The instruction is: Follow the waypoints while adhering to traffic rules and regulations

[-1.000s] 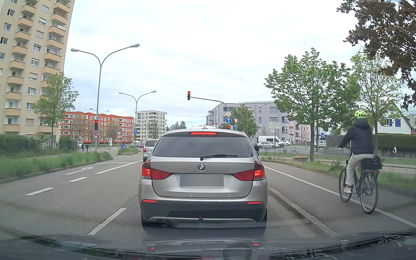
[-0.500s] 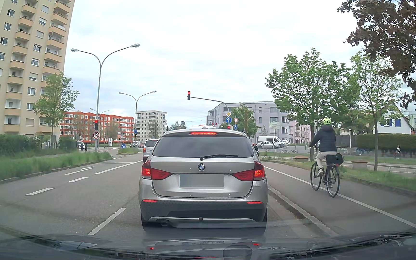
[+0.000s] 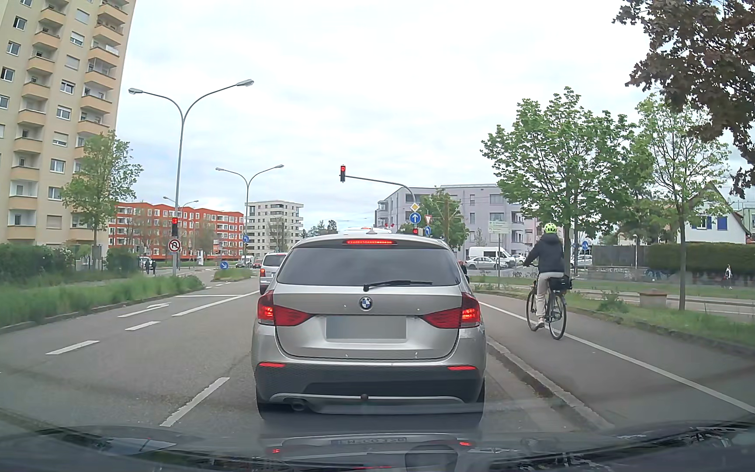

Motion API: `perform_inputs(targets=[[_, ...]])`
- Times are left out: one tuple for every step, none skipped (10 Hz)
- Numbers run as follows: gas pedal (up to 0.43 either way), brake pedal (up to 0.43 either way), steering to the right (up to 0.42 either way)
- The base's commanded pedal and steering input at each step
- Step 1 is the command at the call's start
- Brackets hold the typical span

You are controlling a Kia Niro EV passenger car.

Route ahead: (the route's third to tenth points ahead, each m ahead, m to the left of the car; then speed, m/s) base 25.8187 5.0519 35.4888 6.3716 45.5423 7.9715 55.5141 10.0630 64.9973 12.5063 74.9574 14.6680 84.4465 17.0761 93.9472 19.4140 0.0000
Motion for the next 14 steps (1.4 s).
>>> perform_inputs(targets=[[0.0, 0.25, -0.009], [0.0, 0.25, -0.009], [0.0, 0.25, -0.009], [0.0, 0.244, -0.01], [0.0, 0.25, -0.009], [0.0, 0.25, -0.009], [0.0, 0.25, -0.009], [0.0, 0.25, -0.009], [0.0, 0.25, -0.009], [0.0, 0.25, -0.009], [0.0, 0.25, -0.009], [0.0, 0.25, -0.009], [0.0, 0.25, -0.009], [0.0, 0.25, -0.009]])
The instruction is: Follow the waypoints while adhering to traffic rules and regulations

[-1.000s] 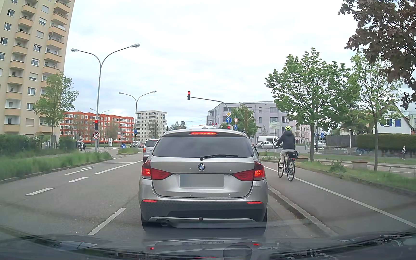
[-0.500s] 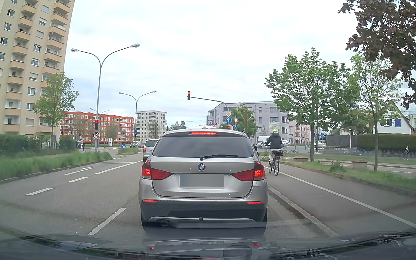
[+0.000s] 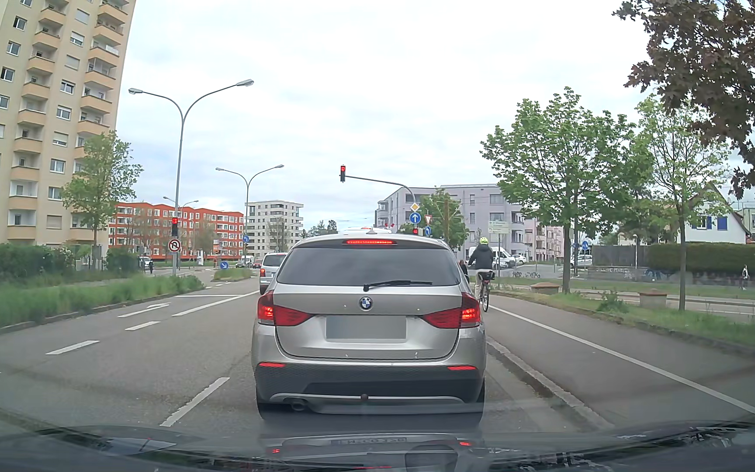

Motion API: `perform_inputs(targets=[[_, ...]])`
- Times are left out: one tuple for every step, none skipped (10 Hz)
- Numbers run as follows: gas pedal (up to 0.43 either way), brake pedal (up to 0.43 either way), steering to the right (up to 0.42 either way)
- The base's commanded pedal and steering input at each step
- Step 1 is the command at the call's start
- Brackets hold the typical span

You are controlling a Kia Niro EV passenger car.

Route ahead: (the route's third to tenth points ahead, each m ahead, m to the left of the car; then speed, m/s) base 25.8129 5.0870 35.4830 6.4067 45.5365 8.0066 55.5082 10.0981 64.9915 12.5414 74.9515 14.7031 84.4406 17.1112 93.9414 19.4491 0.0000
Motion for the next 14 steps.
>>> perform_inputs(targets=[[0.0, 0.25, -0.009], [0.0, 0.244, -0.009], [0.0, 0.25, -0.009], [0.0, 0.25, -0.01], [0.0, 0.25, -0.009], [0.0, 0.25, -0.009], [0.0, 0.25, -0.009], [0.0, 0.25, -0.009], [0.0, 0.25, -0.009], [0.0, 0.25, -0.009], [0.0, 0.25, -0.009], [0.0, 0.25, -0.009], [0.0, 0.25, -0.009], [0.0, 0.25, -0.009]])
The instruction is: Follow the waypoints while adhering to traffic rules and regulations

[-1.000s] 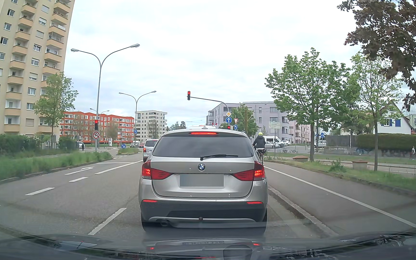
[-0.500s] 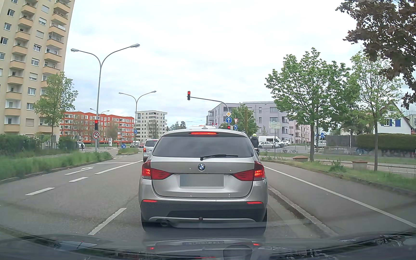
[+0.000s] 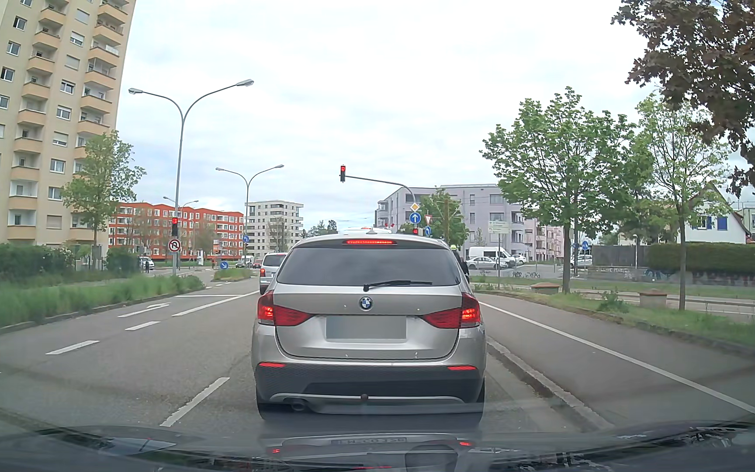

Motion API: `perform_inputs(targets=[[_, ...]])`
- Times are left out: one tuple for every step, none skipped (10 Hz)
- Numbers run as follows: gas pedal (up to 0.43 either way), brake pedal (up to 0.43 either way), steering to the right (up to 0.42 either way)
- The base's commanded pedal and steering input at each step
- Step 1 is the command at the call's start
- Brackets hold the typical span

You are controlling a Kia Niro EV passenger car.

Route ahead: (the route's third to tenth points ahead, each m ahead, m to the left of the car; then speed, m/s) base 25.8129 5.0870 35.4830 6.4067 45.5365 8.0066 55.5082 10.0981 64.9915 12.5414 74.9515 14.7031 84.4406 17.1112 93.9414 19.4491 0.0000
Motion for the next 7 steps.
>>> perform_inputs(targets=[[0.0, 0.25, -0.009], [0.0, 0.25, -0.009], [0.0, 0.25, -0.009], [0.0, 0.25, -0.009], [0.0, 0.25, -0.009], [0.0, 0.25, -0.009], [0.0, 0.25, -0.009]])
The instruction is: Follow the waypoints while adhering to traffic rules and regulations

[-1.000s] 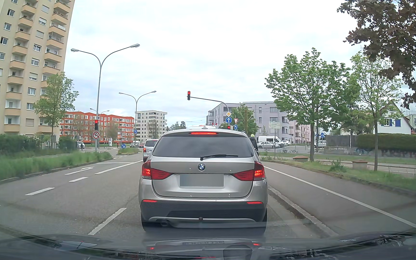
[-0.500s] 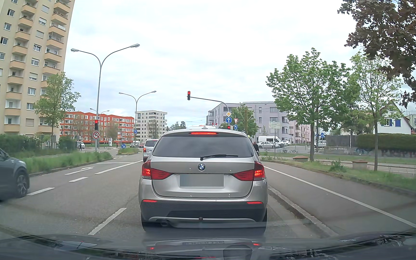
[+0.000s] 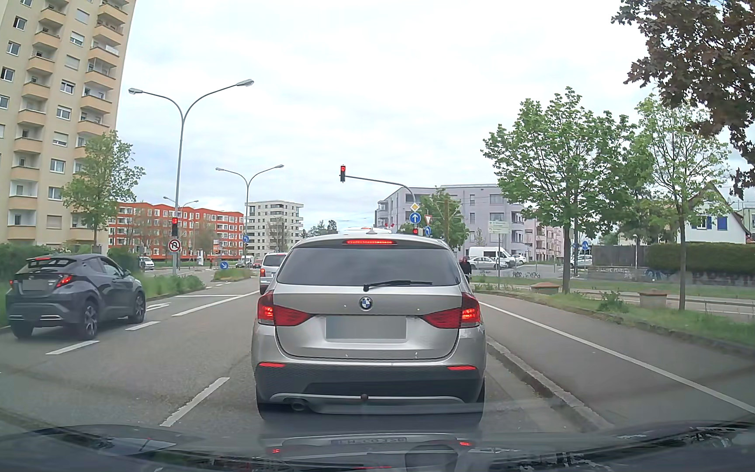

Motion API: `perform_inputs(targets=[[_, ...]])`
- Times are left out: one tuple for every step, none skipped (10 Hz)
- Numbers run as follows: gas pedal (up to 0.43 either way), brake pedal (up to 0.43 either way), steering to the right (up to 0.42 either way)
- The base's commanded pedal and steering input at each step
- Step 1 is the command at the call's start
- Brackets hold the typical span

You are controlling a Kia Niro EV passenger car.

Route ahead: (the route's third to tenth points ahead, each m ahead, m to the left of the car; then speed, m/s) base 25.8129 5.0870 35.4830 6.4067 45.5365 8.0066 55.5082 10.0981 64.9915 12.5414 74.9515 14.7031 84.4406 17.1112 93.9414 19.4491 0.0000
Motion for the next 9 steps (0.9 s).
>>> perform_inputs(targets=[[0.0, 0.25, -0.009], [0.0, 0.25, -0.009], [0.0, 0.244, -0.009], [0.0, 0.244, -0.009], [0.0, 0.25, -0.009], [0.0, 0.25, -0.009], [0.0, 0.25, -0.009], [0.0, 0.25, -0.009], [0.0, 0.25, -0.009]])
